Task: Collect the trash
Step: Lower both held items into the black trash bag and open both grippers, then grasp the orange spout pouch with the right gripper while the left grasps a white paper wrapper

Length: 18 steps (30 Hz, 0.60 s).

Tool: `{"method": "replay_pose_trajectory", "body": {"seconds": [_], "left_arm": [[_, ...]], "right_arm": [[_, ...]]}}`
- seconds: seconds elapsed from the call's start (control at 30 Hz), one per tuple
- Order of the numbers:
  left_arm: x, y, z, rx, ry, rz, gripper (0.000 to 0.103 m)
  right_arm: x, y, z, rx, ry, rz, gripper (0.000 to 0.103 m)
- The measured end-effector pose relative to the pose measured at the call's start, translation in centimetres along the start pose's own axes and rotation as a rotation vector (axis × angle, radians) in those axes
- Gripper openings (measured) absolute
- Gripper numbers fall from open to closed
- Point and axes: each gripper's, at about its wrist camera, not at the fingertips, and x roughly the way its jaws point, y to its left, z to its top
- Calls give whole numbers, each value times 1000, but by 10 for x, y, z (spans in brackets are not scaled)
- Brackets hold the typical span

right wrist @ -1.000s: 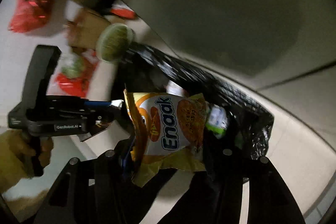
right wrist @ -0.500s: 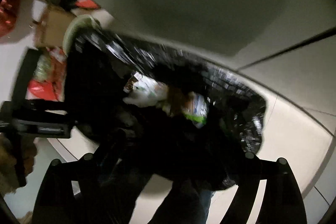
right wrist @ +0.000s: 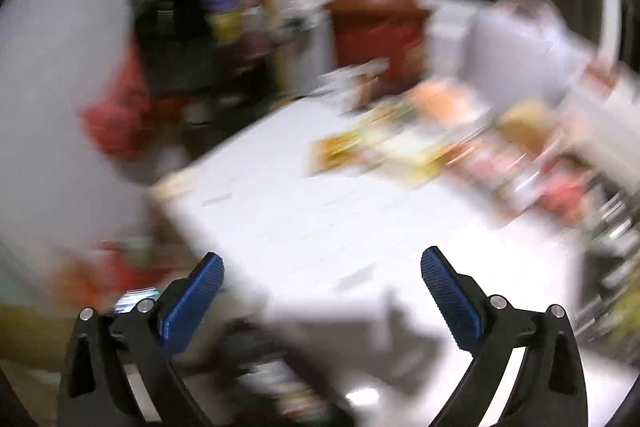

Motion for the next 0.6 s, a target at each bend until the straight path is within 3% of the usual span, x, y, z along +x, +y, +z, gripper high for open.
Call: {"method": "replay_pose_trajectory", "body": {"seconds": [0.07,0.2,0.37,0.5,0.6], "left_arm": [[-8,-5,-3,-10,-18,-6,88],[-16,-8,-7,-57,-54,2,88],[-32,-3,-20,-144,-100,-17,88],[-38,1,-29,-201,-119,-32,88],[-50,-7,-30,-205,-147,-52,88]], "right_arm": [[26,-32,22,-60,19,-156,97],[89,-75,40,-184,122,-323,97],[136,-110,46,-171,194,-314,96],[157,-115,53,-218,242,-328,94],[163,-118,53,-226,266,-302,54]]}}
